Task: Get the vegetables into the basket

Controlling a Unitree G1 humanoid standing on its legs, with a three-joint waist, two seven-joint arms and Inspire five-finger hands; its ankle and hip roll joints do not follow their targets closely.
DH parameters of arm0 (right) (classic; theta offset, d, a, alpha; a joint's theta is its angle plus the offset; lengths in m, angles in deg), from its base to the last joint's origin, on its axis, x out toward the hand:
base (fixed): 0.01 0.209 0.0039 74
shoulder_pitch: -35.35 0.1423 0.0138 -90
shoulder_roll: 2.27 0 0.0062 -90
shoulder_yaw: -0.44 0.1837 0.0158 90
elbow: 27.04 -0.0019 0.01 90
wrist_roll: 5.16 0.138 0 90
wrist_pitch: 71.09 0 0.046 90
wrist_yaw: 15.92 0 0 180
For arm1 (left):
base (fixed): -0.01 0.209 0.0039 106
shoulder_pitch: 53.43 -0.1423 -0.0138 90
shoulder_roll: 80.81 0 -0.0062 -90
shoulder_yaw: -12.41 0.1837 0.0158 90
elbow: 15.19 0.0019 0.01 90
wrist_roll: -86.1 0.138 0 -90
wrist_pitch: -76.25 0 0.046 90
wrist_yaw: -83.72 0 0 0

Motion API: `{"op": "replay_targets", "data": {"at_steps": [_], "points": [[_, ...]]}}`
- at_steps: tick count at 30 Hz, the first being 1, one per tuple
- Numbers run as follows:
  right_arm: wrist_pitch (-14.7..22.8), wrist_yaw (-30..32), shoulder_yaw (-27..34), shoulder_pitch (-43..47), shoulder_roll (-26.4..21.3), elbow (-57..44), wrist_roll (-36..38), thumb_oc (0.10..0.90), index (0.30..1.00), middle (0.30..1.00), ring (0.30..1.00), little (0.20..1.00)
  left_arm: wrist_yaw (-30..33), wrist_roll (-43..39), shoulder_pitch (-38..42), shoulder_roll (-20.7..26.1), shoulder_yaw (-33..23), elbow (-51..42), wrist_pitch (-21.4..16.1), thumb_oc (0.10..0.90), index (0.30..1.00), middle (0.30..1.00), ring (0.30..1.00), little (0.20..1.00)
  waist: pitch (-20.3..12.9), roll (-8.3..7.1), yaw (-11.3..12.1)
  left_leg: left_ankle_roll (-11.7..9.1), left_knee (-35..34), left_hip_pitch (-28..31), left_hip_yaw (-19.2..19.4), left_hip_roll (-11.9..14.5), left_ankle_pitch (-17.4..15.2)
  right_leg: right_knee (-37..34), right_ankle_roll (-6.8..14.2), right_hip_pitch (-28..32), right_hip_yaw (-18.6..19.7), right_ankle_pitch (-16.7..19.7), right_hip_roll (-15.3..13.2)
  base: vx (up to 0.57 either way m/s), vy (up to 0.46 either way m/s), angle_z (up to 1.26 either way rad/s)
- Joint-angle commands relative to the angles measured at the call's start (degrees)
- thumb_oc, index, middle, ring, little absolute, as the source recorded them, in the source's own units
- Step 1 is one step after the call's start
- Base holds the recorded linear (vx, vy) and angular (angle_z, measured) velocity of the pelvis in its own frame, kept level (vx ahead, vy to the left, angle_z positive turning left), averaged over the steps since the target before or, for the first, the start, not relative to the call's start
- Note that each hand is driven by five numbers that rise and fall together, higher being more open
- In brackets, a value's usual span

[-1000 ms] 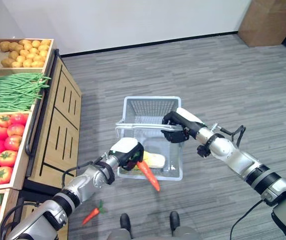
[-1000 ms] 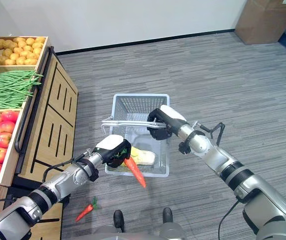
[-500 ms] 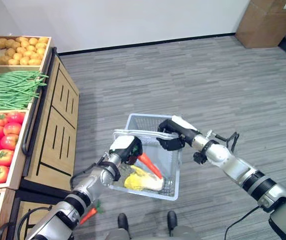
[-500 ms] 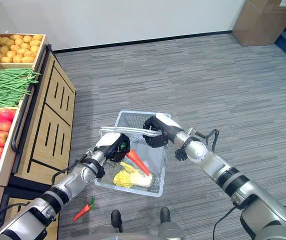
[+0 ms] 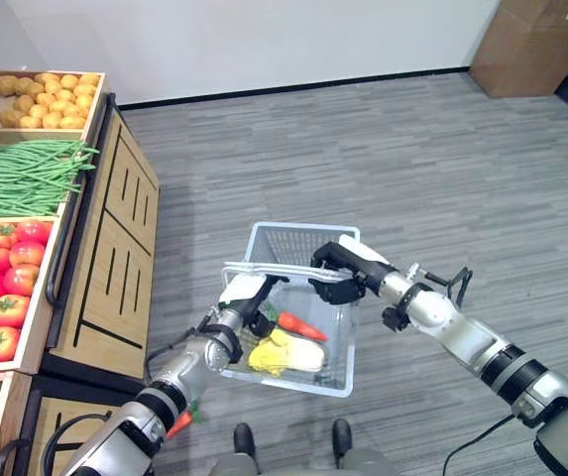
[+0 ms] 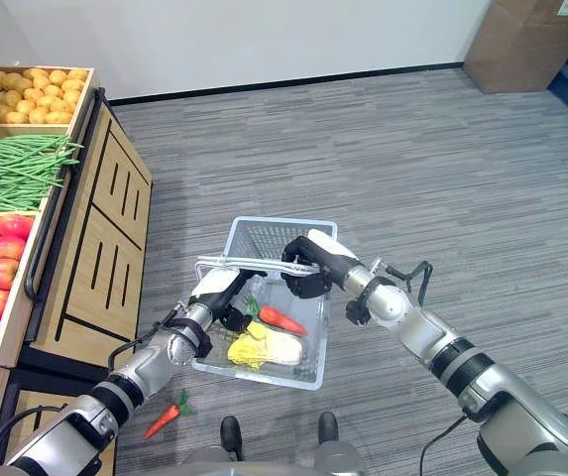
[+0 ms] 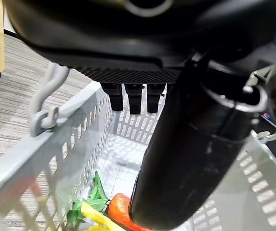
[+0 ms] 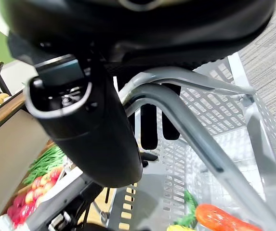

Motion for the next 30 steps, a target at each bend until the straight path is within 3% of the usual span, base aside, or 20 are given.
{"op": "replay_targets", "data": {"at_steps": [1, 4, 8, 11, 16, 20, 21, 23, 24, 30], "points": [[4.4, 7.5, 9.9, 3.5, 4.3, 0.1, 2.0, 0.400, 0.300, 0.300, 0.300, 0.300, -2.7, -3.1, 6.3, 4.0, 4.6, -4.7, -6.6, 0.900, 1.000, 1.000, 1.000, 1.000, -6.0, -3.20, 0.9, -1.4, 0.1, 1.9, -1.3, -0.4, -6.0, 0.0, 3.5, 1.3, -0.1, -2.6, -3.8, -0.01, 0.019, 0.06], [4.4, 9.3, 11.0, 3.2, 6.1, 4.6, 1.7, 0.400, 0.300, 0.300, 0.300, 0.300, -7.8, -9.3, 7.9, 7.2, 7.7, -11.0, -10.4, 0.900, 1.000, 1.000, 1.000, 1.000, -6.3, -2.88, 0.8, -1.3, 0.1, 2.0, -1.4, -0.5, -6.2, 0.0, 3.7, 1.5, -0.3, -2.6, -4.0, 0.00, 0.018, 0.04], [4.1, 12.4, 11.5, 3.8, 7.7, 12.7, -1.8, 0.400, 0.300, 0.300, 0.300, 0.300, -14.6, -17.6, 10.1, 10.9, 13.3, -16.6, -12.3, 0.900, 1.000, 1.000, 1.000, 1.000, -6.5, -2.44, 0.9, -1.2, 0.1, 2.2, -1.6, -0.8, -6.3, 0.0, 3.9, 1.6, -0.3, -2.5, -4.2, 0.00, 0.007, 0.02], [3.3, 14.1, 11.6, 4.1, 7.9, 19.8, -5.2, 0.400, 0.300, 0.300, 0.300, 0.300, -17.4, -25.0, 11.7, 13.7, 16.3, -20.3, -12.6, 0.900, 1.000, 1.000, 1.000, 1.000, -6.5, -2.17, 1.1, -1.1, 0.1, 2.1, -1.8, -1.0, -6.3, 0.0, 4.0, 1.6, -0.4, -2.4, -4.4, 0.00, 0.000, 0.00], [1.8, 14.7, 14.6, 1.0, 7.7, 28.5, -7.1, 0.400, 0.300, 0.300, 0.300, 0.300, -22.2, -37.0, 8.5, 16.6, 16.5, -23.7, -11.3, 0.900, 1.000, 1.000, 1.000, 1.000, -6.5, -2.07, 1.4, -1.0, 0.1, 1.8, -2.5, -1.4, -6.2, 0.0, 4.0, 1.7, -0.9, -2.3, -4.6, -0.01, 0.004, 0.02], [1.6, 13.9, 19.1, -4.5, 7.4, 32.0, -5.9, 0.400, 0.300, 0.300, 0.300, 0.300, -24.2, -47.0, -0.2, 16.9, 10.9, -22.1, -9.0, 0.900, 1.000, 1.000, 1.000, 1.000, -6.5, -2.22, 1.7, -1.0, 0.1, 1.8, -2.8, -1.5, -6.0, 0.0, 4.0, 2.0, -1.2, -2.4, -4.6, 0.00, -0.001, 0.01], [1.6, 13.9, 22.2, -6.9, 7.8, 35.1, -4.0, 0.400, 0.300, 0.300, 0.300, 0.300, -25.3, -52.2, -6.1, 14.6, 6.5, -17.9, -7.2, 0.900, 1.000, 1.000, 1.000, 1.000, -6.5, -2.22, 1.8, -0.9, 0.1, 1.9, -2.9, -1.6, -6.0, 0.0, 3.9, 2.1, -1.2, -2.5, -4.6, 0.00, 0.000, 0.00], [2.0, 13.9, 25.4, -9.0, 8.7, 38.7, -1.2, 0.400, 0.300, 0.300, 0.300, 0.300, -25.4, -55.1, -10.6, 11.8, 2.3, -12.3, -5.9, 0.900, 1.000, 1.000, 1.000, 1.000, -6.6, -2.11, 2.0, -0.9, 0.1, 2.0, -3.1, -1.6, -5.9, 0.0, 3.8, 2.3, -1.3, -2.5, -4.5, 0.01, -0.007, 0.02], [2.5, 14.1, 29.9, -10.8, 10.3, 44.4, 3.7, 0.400, 0.300, 0.300, 0.300, 0.300, -24.7, -54.2, -14.2, 9.0, -1.4, -5.4, -5.4, 0.900, 1.000, 1.000, 1.000, 1.000, -6.6, -2.00, 2.2, -0.8, 0.1, 2.2, -3.3, -1.5, -5.9, 0.0, 3.7, 2.4, -1.3, -2.5, -4.5, 0.01, -0.012, 0.06], [2.9, 13.1, 35.4, -15.3, 11.8, 51.3, 7.6, 0.400, 0.300, 0.300, 0.300, 0.300, -17.8, -43.1, -18.4, -0.3, -13.0, 18.5, -5.4, 0.900, 1.000, 1.000, 1.000, 1.000, -6.6, -1.98, 2.3, -0.7, 0.1, 2.1, -3.7, -1.4, -5.5, 0.0, 3.4, 2.4, -1.7, -2.7, -4.3, 0.00, -0.004, 0.02]]}}
